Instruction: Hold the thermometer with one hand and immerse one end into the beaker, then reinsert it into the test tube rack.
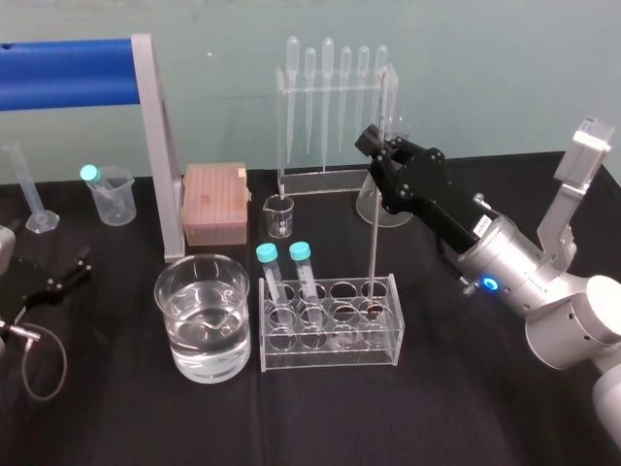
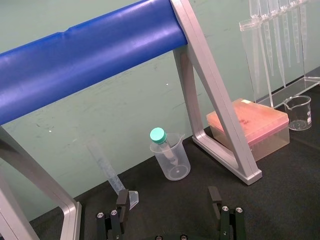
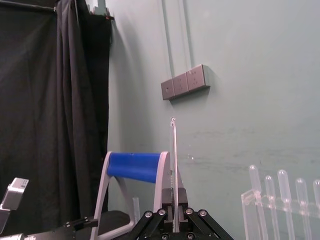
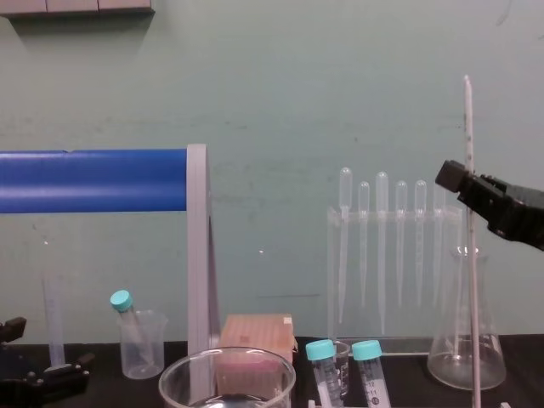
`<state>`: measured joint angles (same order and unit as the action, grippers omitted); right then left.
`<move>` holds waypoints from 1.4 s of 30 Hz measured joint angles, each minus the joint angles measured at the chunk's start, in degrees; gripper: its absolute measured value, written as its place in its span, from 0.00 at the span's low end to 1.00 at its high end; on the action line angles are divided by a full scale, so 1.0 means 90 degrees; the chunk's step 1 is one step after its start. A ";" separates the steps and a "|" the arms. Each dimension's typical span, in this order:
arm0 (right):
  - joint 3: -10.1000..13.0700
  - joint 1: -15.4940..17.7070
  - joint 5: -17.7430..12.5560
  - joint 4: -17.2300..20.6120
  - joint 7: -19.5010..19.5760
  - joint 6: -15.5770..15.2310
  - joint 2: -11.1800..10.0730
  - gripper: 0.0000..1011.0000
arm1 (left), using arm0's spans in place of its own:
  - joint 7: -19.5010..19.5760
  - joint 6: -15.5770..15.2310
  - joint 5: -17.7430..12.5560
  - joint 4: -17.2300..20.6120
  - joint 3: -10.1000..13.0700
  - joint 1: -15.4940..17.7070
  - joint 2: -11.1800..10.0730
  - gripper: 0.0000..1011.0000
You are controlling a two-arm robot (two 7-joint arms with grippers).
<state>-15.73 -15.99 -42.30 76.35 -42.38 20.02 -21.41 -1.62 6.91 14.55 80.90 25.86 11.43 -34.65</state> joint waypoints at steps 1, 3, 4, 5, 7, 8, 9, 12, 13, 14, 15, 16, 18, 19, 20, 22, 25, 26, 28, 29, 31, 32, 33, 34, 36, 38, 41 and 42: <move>-0.0016 -0.0017 0.0000 -0.0036 -0.0002 -0.0035 0.0003 0.06 | 0.0000 0.0000 0.0000 0.0000 0.0000 0.0001 0.0000 1.00; -0.0048 -0.0038 0.0010 -0.0068 0.0007 -0.0118 -0.0003 0.06 | 0.0000 0.0000 0.0000 0.0000 0.0000 0.0000 0.0000 1.00; -0.0059 -0.0045 0.0016 -0.0077 0.0015 -0.0152 -0.0008 0.06 | 0.0000 0.0000 0.0000 0.0000 0.0000 0.0000 0.0001 1.00; -0.0071 -0.0052 0.0025 -0.0086 0.0027 -0.0182 -0.0013 0.06 | 0.0000 0.0000 0.0000 0.0000 0.0000 0.0000 0.0000 1.00; -0.0104 -0.0066 0.0045 -0.0109 0.0054 -0.0261 -0.0026 0.06 | 0.0000 0.0000 0.0000 0.0000 0.0000 0.0000 0.0000 1.00; -0.0115 -0.0072 0.0049 -0.0117 0.0059 -0.0283 -0.0029 0.06 | 0.0000 0.0000 0.0000 0.0000 0.0000 0.0000 0.0000 1.00; -0.0135 -0.0082 0.0056 -0.0134 0.0070 -0.0319 -0.0035 0.06 | 0.0000 0.0000 0.0000 0.0000 0.0000 0.0001 0.0000 1.00; -0.0164 -0.0095 0.0082 -0.0152 0.0094 -0.0372 -0.0049 0.06 | 0.0000 0.0000 0.0000 0.0000 0.0000 0.0000 0.0000 1.00; -0.0181 -0.0103 0.0095 -0.0163 0.0103 -0.0397 -0.0054 0.06 | 0.0000 0.0000 0.0000 0.0000 0.0000 0.0000 0.0000 1.00; -0.0188 -0.0109 0.0100 -0.0170 0.0107 -0.0407 -0.0056 0.06 | 0.0000 0.0000 0.0000 0.0000 0.0000 0.0000 0.0001 1.00; -0.0195 -0.0115 0.0104 -0.0175 0.0112 -0.0415 -0.0058 0.06 | 0.0000 0.0000 0.0000 0.0000 0.0000 0.0001 0.0000 1.00; -0.0208 -0.0123 0.0113 -0.0183 0.0127 -0.0435 -0.0063 0.06 | 0.0000 0.0000 0.0000 0.0000 0.0000 0.0000 0.0001 1.00; -0.0218 -0.0134 0.0125 -0.0196 0.0134 -0.0448 -0.0067 0.06 | 0.0000 0.0000 0.0000 0.0000 0.0000 0.0000 0.0000 1.00; -0.0228 -0.0146 0.0133 -0.0210 0.0141 -0.0463 -0.0068 0.06 | 0.0000 0.0000 0.0000 0.0000 0.0000 0.0000 0.0000 1.00; -0.0234 -0.0154 0.0137 -0.0217 0.0144 -0.0471 -0.0068 0.06 | 0.0000 0.0000 0.0000 0.0000 0.0000 0.0001 0.0000 1.00; -0.0246 -0.0169 0.0147 -0.0233 0.0153 -0.0488 -0.0069 0.06 | 0.0000 0.0000 0.0000 0.0000 0.0000 0.0001 0.0000 1.00; -0.0268 -0.0200 0.0162 -0.0262 0.0176 -0.0515 -0.0065 0.06 | 0.0000 0.0000 0.0000 0.0000 0.0000 0.0000 0.0000 1.00; -0.0280 -0.0217 0.0177 -0.0275 0.0187 -0.0534 -0.0062 0.06 | 0.0000 0.0000 0.0000 0.0000 0.0000 0.0000 0.0000 1.00; -0.0294 -0.0236 0.0193 -0.0286 0.0204 -0.0553 -0.0058 0.06 | 0.0000 0.0000 0.0000 0.0000 0.0000 0.0000 0.0000 1.00; -0.0294 -0.0236 0.0193 -0.0287 0.0204 -0.0554 -0.0058 0.06 | 0.0000 0.0000 0.0000 0.0000 0.0000 0.0001 0.0000 1.00; -0.0292 -0.0235 0.0192 -0.0286 0.0204 -0.0554 -0.0058 0.06 | 0.0000 0.0000 0.0000 0.0000 0.0000 0.0001 0.0000 1.00; -0.0292 -0.0235 0.0192 -0.0286 0.0204 -0.0553 -0.0058 0.06 | 0.0000 0.0000 0.0000 0.0000 0.0000 0.0001 0.0000 1.00; -0.0291 -0.0233 0.0191 -0.0285 0.0203 -0.0553 -0.0058 0.06 | 0.0000 0.0000 0.0000 0.0000 0.0000 0.0000 0.0000 1.00; -0.0290 -0.0232 0.0191 -0.0285 0.0203 -0.0553 -0.0059 0.06 | 0.0000 0.0000 0.0000 0.0000 0.0000 0.0000 0.0001 1.00; -0.0288 -0.0229 0.0190 -0.0282 0.0202 -0.0551 -0.0060 0.06 | 0.0000 0.0000 0.0000 0.0000 0.0000 0.0000 0.0000 1.00; -0.0287 -0.0226 0.0189 -0.0279 0.0202 -0.0549 -0.0061 0.06 | 0.0000 0.0000 0.0000 0.0000 0.0000 0.0000 0.0000 1.00; -0.0285 -0.0223 0.0188 -0.0278 0.0202 -0.0546 -0.0061 0.06 | 0.0000 0.0000 0.0000 0.0000 0.0000 0.0000 0.0000 1.00; -0.0284 -0.0223 0.0188 -0.0277 0.0202 -0.0545 -0.0061 0.06 | 0.0000 0.0000 0.0000 0.0000 0.0000 0.0000 0.0000 1.00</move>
<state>-18.29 -18.00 -40.61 73.86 -40.56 15.11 -21.96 -1.62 6.91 14.55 80.90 25.86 11.43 -34.65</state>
